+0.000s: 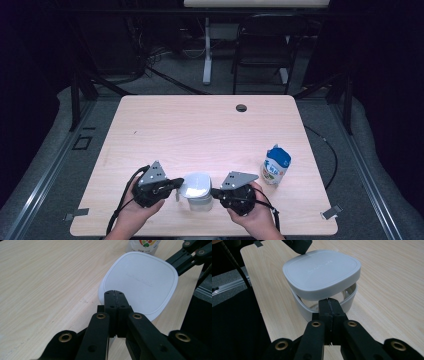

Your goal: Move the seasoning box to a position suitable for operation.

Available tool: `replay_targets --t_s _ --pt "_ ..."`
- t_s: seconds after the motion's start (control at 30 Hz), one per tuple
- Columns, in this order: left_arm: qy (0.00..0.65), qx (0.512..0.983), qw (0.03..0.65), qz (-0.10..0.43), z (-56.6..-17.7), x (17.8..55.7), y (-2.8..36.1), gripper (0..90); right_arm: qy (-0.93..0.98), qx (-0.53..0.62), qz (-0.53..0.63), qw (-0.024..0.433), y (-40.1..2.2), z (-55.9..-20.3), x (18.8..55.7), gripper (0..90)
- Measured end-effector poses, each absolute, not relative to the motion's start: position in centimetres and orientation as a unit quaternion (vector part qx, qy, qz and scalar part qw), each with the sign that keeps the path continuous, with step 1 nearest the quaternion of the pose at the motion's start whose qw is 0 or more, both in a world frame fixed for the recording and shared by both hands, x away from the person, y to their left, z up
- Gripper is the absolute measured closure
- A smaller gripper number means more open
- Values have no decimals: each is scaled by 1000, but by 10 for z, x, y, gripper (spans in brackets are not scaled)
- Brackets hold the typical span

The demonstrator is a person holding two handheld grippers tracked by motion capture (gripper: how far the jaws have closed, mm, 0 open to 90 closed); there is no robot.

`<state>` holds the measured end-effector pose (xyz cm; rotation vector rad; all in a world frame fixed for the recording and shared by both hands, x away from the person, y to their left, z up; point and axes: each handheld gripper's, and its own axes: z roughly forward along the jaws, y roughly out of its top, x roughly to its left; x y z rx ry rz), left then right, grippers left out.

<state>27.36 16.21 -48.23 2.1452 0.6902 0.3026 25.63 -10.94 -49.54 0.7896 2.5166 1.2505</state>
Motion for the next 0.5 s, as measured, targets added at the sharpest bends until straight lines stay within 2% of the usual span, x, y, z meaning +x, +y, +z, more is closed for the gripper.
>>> replay_targets --t_s 0.5 --pt "300 845 425 123 -482 272 184 891 853 274 431 109 -109 -493 260 900"
